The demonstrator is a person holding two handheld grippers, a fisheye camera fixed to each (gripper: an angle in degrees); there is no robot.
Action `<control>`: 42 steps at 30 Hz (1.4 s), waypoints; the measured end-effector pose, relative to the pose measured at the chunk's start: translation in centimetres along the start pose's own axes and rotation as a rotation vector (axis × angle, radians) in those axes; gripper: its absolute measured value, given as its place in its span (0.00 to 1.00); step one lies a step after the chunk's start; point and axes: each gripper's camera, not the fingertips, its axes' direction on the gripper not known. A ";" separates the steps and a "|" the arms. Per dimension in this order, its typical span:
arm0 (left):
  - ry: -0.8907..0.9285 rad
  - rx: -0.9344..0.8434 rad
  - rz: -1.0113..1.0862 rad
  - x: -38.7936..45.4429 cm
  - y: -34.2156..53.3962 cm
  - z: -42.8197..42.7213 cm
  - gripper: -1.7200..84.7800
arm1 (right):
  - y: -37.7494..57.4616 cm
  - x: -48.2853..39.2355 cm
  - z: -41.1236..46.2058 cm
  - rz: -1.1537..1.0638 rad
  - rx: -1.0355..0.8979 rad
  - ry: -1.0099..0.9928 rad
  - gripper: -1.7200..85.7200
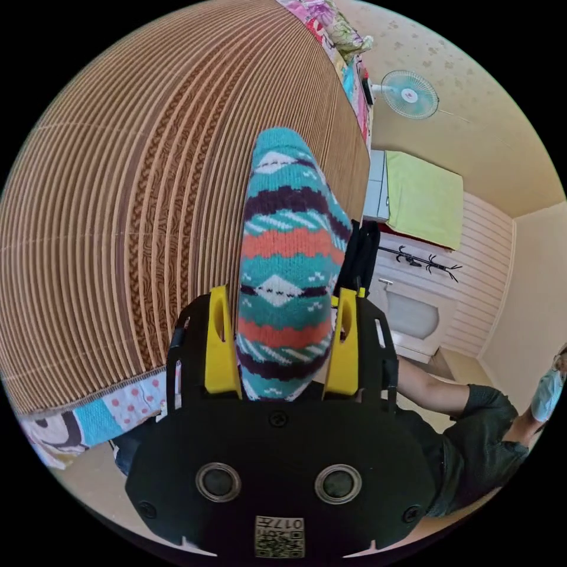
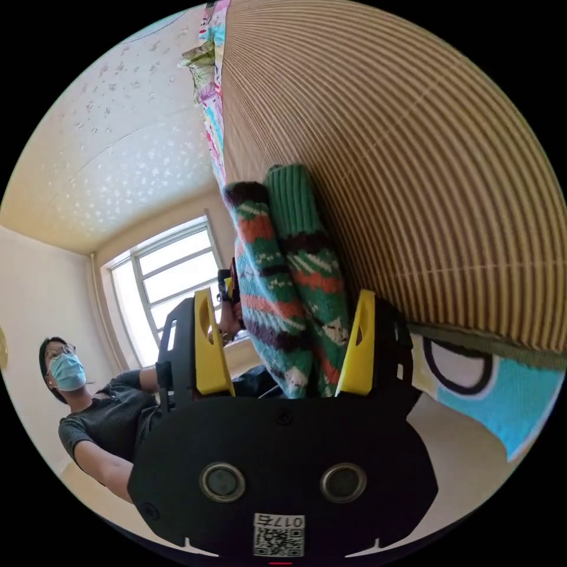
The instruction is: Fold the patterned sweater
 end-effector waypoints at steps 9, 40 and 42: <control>0.140 -0.221 0.005 -4.7 -3.7 4.5 0.27 | -0.2 -1.1 7.7 0.013 -0.203 -0.052 0.27; -0.320 -0.845 0.560 55.8 -25.7 43.8 0.16 | 20.9 -39.4 -29.5 0.246 0.826 0.814 0.15; -0.460 -0.916 0.458 48.7 -23.9 41.8 0.16 | 16.5 -37.8 -22.9 0.158 0.739 0.904 0.07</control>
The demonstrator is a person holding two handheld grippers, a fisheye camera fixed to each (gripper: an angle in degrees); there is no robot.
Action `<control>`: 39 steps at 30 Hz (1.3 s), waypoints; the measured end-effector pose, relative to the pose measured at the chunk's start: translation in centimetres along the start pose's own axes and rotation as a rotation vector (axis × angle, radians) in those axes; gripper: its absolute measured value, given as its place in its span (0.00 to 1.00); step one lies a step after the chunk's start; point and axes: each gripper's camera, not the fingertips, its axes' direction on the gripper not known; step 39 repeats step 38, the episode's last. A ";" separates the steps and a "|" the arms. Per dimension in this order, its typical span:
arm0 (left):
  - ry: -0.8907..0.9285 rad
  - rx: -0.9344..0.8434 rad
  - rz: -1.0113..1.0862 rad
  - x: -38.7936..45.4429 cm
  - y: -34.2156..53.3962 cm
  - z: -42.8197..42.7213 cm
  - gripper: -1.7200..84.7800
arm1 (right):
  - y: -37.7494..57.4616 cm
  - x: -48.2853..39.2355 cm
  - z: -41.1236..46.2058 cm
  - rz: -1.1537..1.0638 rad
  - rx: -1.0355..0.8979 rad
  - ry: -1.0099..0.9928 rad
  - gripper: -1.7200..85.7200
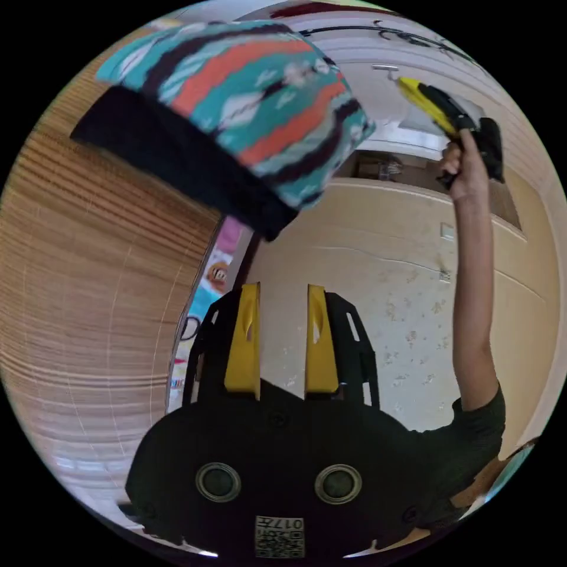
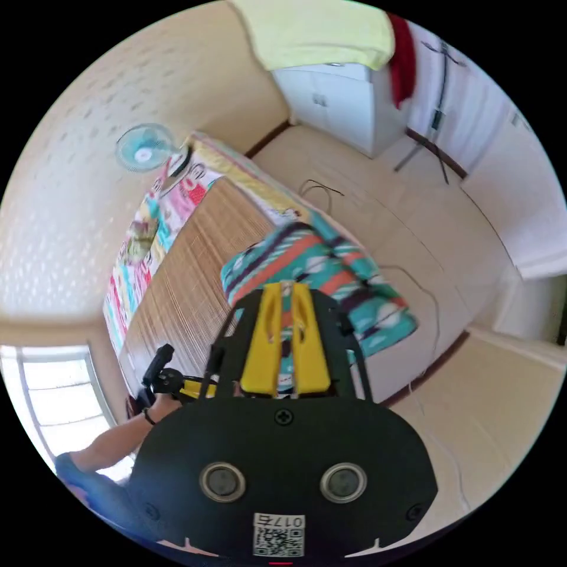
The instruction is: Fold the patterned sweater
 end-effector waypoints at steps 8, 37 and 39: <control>0.006 -0.275 -0.659 -21.4 43.0 6.7 0.14 | 5.6 -0.1 10.3 0.122 -0.040 -0.064 0.03; 0.879 1.249 -1.077 10.7 109.6 8.7 0.14 | 25.4 12.4 19.9 0.662 -0.006 -0.523 0.02; 0.948 1.428 -1.035 11.8 111.9 9.3 0.13 | 29.2 12.7 22.6 0.741 -0.030 -0.605 0.02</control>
